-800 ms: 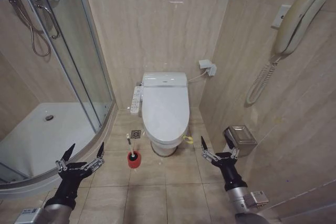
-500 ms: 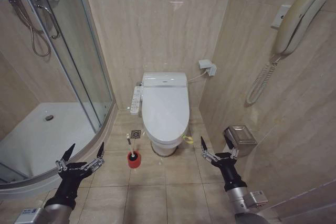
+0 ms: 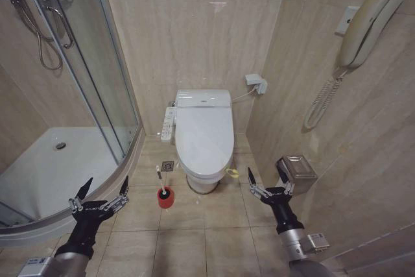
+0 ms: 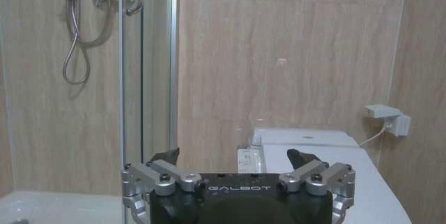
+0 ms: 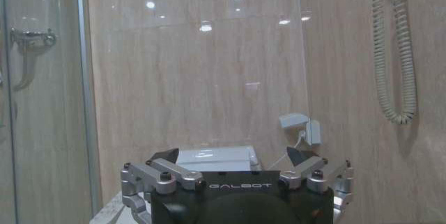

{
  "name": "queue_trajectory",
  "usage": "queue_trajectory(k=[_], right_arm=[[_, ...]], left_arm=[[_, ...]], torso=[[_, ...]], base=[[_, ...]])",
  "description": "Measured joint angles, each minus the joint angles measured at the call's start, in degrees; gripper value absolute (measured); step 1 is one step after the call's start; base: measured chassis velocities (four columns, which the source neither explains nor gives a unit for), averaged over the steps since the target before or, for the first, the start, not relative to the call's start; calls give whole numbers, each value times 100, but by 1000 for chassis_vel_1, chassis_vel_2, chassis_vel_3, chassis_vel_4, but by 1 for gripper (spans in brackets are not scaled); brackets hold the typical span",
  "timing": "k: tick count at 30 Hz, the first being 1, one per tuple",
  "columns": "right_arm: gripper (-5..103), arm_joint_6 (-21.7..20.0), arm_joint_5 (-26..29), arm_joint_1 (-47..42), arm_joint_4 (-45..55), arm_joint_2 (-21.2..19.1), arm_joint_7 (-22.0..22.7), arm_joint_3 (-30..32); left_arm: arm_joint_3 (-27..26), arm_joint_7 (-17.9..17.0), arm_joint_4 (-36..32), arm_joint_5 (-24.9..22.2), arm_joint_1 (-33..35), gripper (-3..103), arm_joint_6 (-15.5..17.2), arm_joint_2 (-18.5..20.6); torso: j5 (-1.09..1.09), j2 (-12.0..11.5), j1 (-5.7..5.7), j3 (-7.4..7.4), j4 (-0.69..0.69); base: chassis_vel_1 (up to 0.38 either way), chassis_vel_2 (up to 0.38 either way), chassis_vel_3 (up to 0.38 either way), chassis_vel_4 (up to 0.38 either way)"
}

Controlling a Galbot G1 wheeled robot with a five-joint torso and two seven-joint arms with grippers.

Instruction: Open the toilet lid, clean the toilet bowl with a toilet brush, close the toilet lid, and flush.

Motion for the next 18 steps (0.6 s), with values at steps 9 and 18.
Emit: queue_trajectory(k=[9,18], right_arm=[[100,17,74,81,-76,-16,32,-3],[100,136,89,225,-190,-66,101,69]], left_arm=[[0,0,0,0,0,100,0,0],[0,1,0,0,-1,100,0,0]], torso=[[0,0,0,0,0],[-2,-2,8,3,-1]], base=[[-114,109,99,-104],[-196,205,216,-202]])
